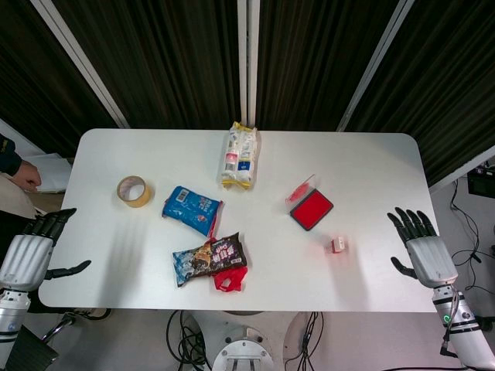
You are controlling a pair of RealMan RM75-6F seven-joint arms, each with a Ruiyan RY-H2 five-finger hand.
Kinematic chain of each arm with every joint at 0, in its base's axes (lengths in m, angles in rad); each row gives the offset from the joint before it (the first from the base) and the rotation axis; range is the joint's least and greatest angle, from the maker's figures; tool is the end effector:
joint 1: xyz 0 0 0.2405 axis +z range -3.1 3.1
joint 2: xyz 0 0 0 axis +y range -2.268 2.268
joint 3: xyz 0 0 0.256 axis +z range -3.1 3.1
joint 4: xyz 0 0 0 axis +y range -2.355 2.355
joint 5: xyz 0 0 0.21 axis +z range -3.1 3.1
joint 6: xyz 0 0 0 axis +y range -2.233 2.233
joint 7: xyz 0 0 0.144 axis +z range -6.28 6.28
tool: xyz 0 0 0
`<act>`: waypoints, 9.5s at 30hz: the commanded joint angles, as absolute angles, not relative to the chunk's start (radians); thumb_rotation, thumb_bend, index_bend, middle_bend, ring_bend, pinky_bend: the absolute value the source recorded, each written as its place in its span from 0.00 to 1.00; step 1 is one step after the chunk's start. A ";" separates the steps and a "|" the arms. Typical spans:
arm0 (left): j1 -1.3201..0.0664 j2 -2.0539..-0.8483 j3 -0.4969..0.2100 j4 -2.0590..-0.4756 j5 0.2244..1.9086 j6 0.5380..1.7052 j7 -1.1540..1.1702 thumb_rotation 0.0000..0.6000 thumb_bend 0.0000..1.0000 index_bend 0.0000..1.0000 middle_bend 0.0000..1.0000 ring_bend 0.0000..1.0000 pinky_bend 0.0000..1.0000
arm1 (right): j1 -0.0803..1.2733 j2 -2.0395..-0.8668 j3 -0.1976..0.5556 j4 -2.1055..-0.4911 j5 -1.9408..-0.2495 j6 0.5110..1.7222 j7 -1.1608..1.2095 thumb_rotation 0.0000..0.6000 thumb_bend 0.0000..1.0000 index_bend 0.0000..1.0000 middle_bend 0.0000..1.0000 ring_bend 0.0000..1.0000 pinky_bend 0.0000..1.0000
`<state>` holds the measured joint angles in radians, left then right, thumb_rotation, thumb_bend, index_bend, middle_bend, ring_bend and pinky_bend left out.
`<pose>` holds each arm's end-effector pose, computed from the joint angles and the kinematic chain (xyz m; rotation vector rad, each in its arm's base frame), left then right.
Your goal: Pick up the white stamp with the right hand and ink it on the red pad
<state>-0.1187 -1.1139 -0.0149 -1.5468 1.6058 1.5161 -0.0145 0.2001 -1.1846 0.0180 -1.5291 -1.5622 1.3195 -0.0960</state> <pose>-0.3054 0.1844 0.1599 -1.5098 -0.7981 -0.9390 -0.3039 -0.2084 0.1161 1.6503 -0.8420 0.8047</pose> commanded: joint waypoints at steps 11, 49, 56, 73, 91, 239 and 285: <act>-0.112 -1.123 -0.007 -1.529 1.611 1.524 -0.030 0.67 0.00 0.10 0.15 0.17 0.26 | 0.277 -1.262 -0.058 -1.518 -1.705 1.233 -0.182 1.00 0.20 0.00 0.00 0.00 0.00; -0.108 -1.129 -0.001 -1.506 1.611 1.526 -0.055 0.67 0.00 0.10 0.15 0.17 0.26 | 0.317 -1.423 -0.095 -1.318 -1.707 1.192 -0.201 1.00 0.23 0.00 0.27 0.00 0.00; -0.108 -1.132 -0.001 -1.499 1.609 1.525 -0.062 0.67 0.00 0.10 0.15 0.17 0.26 | 0.318 -1.418 -0.100 -1.320 -1.692 1.180 -0.212 1.00 0.23 0.00 0.27 0.00 0.00; -0.103 -1.131 -0.001 -1.490 1.606 1.532 -0.072 0.67 0.00 0.10 0.15 0.17 0.26 | 0.314 -1.405 -0.107 -1.321 -1.672 1.178 -0.226 1.00 0.24 0.00 0.29 0.00 0.00; -0.108 -1.127 -0.003 -1.502 1.611 1.530 -0.067 0.67 0.00 0.10 0.15 0.15 0.26 | 0.252 -1.349 -0.115 -1.343 -1.818 1.477 -0.120 1.00 0.24 0.00 0.33 0.00 0.00; -0.126 -1.106 -0.003 -1.490 1.575 1.471 -0.112 0.83 0.00 0.11 0.15 0.15 0.26 | 0.758 -1.360 0.078 -1.536 -1.064 0.874 -0.512 1.00 0.34 0.67 0.60 0.78 0.98; -0.121 -1.114 0.007 -1.463 1.579 1.474 -0.138 0.83 0.00 0.11 0.15 0.15 0.26 | 0.568 -1.444 -0.018 -1.431 -1.255 0.925 -0.397 1.00 0.30 0.61 0.56 0.78 0.98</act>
<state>-0.1206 -1.1141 0.0066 -1.4625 1.5788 1.4743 -0.1377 0.5668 -1.4442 -0.0185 -1.4290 -1.2570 0.9269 -0.3953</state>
